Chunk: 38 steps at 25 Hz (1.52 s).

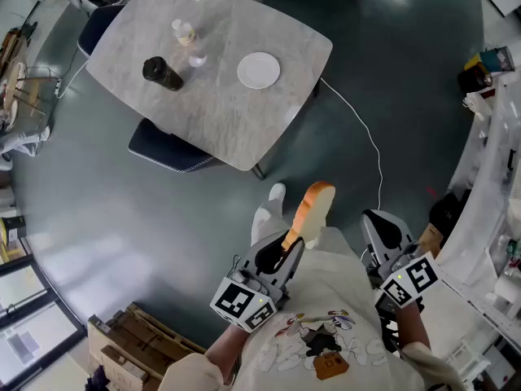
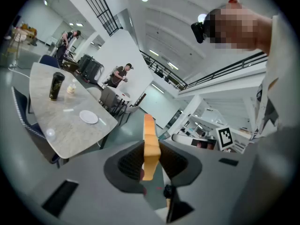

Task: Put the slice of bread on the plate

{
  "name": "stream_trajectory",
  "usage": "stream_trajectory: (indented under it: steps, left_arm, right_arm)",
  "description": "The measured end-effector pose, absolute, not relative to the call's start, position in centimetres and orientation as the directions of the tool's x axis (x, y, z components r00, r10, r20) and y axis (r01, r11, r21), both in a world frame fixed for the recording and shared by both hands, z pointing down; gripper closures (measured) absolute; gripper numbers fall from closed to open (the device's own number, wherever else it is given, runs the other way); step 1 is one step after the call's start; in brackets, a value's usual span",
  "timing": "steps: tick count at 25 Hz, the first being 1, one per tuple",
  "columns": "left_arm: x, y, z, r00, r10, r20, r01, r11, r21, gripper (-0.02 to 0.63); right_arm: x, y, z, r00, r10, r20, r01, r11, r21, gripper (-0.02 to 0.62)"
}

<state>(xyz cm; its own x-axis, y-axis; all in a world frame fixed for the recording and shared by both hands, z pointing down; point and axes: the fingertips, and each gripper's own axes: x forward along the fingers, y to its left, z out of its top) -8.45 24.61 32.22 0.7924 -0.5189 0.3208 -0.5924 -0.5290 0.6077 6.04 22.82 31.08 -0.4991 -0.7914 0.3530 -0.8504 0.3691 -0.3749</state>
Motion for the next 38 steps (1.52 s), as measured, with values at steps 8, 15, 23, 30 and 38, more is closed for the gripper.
stream_trajectory:
  steps: [8, 15, 23, 30, 38]
  left_arm:
    - [-8.2, 31.8, 32.7, 0.739, -0.542, 0.401, -0.669, -0.519, 0.532, 0.506]
    - [-8.7, 32.2, 31.6, 0.733, -0.564, 0.380, -0.677, -0.550, 0.489, 0.506]
    - [-5.7, 32.9, 30.8, 0.736, -0.565, 0.374, -0.675, -0.566, 0.473, 0.506]
    - [-4.5, 35.2, 31.8, 0.712, -0.568, 0.414, -0.701, -0.546, 0.458, 0.506]
    - [-1.5, 35.0, 34.0, 0.756, -0.444, 0.481, -0.645, -0.628, 0.435, 0.506]
  right_arm:
    - [2.4, 29.6, 32.9, -0.578, -0.735, 0.355, -0.815, 0.502, -0.289, 0.589]
    - [1.3, 32.2, 31.9, -0.573, -0.756, 0.318, -0.815, 0.483, -0.321, 0.589]
    - [4.8, 33.7, 30.5, -0.555, -0.787, 0.269, -0.822, 0.470, -0.322, 0.589]
    - [8.0, 35.6, 32.2, -0.550, -0.796, 0.254, -0.813, 0.441, -0.379, 0.589]
    - [8.7, 34.4, 34.1, -0.525, -0.814, 0.248, -0.814, 0.395, -0.426, 0.589]
